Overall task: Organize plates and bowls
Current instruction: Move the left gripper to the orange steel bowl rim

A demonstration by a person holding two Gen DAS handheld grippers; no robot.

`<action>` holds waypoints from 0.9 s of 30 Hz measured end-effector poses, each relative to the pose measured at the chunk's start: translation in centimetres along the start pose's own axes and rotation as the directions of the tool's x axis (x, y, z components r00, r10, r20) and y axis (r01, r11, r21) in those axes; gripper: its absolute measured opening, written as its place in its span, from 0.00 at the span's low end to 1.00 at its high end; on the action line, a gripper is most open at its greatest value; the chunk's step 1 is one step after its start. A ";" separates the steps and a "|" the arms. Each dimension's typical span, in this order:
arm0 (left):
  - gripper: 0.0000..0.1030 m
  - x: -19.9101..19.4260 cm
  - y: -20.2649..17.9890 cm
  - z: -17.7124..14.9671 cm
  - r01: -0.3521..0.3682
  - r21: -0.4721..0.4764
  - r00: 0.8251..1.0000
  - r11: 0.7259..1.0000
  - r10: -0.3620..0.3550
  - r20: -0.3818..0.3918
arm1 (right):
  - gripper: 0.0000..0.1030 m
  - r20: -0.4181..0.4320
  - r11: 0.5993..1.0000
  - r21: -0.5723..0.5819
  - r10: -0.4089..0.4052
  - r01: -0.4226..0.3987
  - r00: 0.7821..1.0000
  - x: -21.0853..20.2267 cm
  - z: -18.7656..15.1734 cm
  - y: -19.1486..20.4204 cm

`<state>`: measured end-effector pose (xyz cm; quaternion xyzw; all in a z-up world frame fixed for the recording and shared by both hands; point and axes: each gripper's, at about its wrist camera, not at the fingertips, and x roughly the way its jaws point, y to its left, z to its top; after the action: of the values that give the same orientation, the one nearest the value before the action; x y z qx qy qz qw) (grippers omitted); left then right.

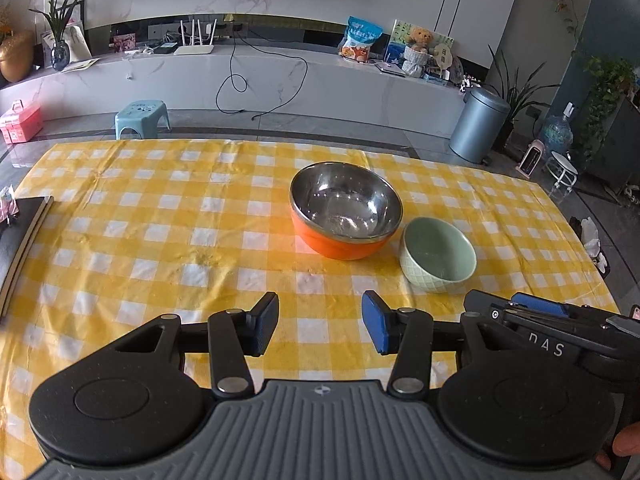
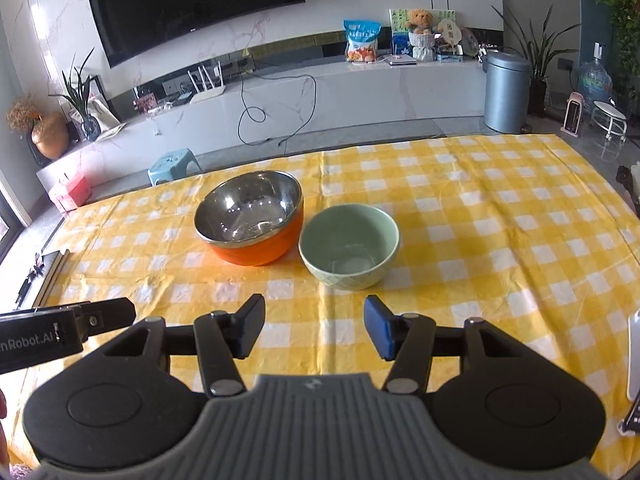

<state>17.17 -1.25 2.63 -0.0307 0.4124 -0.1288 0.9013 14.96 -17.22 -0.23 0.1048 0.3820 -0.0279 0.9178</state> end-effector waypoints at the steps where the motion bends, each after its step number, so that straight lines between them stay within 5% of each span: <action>1: 0.53 0.4 0.0 0.4 -0.003 0.009 1.000 1.000 0.003 -0.006 | 0.53 -0.005 1.000 -0.006 -0.002 0.002 1.000 0.6 0.5 0.1; 6: 0.53 2.9 0.2 2.4 -0.007 0.027 1.000 1.000 0.007 -0.024 | 0.52 -0.019 0.999 -0.037 -0.014 0.013 1.000 3.2 2.7 0.6; 19: 0.49 9.8 2.5 6.0 -0.005 -0.063 0.996 0.998 0.000 -0.084 | 0.30 -0.072 0.999 -0.027 -0.024 0.022 0.997 10.5 7.4 1.3; 27: 0.31 12.6 3.1 6.5 -0.013 -0.112 0.995 0.994 0.003 -0.096 | 0.22 -0.093 0.999 -0.017 -0.029 0.028 0.995 13.7 8.3 1.5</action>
<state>30.65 -1.85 -2.87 -0.0734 0.4616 -0.1032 0.8780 30.61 -17.16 -4.00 0.0931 0.4261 -0.0329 0.8993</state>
